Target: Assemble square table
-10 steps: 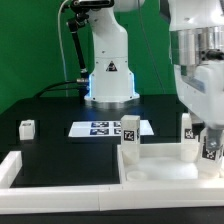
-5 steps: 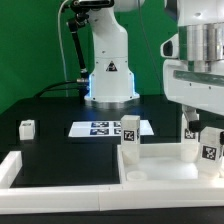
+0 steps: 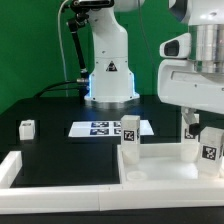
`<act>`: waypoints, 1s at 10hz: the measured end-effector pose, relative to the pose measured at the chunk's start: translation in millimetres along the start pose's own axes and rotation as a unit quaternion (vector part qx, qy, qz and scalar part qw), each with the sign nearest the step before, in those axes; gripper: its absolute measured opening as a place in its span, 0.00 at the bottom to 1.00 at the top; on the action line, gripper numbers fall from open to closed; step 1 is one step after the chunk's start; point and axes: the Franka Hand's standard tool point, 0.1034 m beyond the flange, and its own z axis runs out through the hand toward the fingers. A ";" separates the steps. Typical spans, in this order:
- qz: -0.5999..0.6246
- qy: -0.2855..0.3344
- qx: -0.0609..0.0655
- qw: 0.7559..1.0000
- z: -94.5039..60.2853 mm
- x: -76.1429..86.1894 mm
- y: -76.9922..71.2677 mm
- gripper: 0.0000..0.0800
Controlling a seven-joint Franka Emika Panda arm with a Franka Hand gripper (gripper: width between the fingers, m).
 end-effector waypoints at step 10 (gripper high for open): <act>0.463 -0.022 0.028 0.886 2.9 -3.8 -10.2 0.36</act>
Offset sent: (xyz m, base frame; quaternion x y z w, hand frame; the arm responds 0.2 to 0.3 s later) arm 0.0000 0.0000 0.0000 0.0000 0.0000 0.1296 0.9916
